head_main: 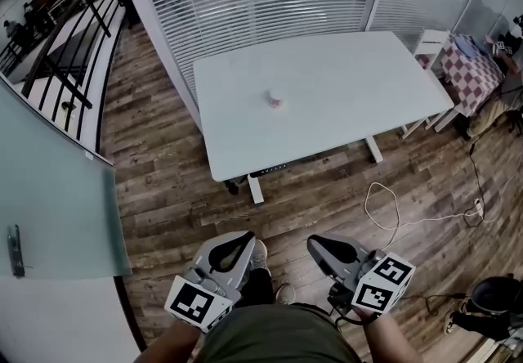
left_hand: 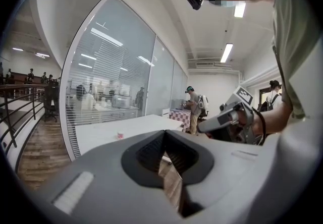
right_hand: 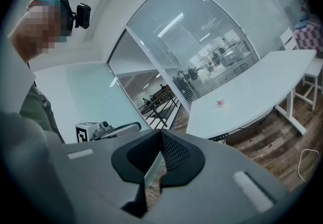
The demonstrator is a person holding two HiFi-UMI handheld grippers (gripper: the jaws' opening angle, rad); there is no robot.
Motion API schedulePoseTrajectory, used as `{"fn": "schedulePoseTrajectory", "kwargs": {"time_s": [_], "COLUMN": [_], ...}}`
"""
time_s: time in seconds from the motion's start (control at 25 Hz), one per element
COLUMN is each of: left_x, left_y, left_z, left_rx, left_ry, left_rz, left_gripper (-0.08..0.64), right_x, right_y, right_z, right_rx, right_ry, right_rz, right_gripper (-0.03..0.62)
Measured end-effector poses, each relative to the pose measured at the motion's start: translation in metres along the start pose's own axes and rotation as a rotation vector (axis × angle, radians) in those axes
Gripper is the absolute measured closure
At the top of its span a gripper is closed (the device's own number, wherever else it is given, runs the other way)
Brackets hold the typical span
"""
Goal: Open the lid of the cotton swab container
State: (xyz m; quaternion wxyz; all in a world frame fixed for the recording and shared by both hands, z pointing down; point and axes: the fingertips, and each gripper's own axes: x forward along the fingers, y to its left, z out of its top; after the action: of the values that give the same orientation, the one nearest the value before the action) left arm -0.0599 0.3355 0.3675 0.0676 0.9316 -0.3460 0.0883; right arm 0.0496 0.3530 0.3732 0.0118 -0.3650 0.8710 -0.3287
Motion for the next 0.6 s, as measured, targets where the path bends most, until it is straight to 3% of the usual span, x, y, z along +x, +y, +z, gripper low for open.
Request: {"fn": "schedulePoseTrajectory", "kwargs": {"time_s": [0.6], "left_x": [0.06], "left_y": [0.112], "left_z": [0.012], "left_rx": [-0.008], "left_ry": [0.005], "left_rz": [-0.054], "left_gripper": [0.552], "right_x": [0.101], "right_y": [-0.047], "right_z": [0.054], "right_rx": [0.012], "right_ry": [-0.007], "right_rz": [-0.051], "right_gripper": [0.581]}}
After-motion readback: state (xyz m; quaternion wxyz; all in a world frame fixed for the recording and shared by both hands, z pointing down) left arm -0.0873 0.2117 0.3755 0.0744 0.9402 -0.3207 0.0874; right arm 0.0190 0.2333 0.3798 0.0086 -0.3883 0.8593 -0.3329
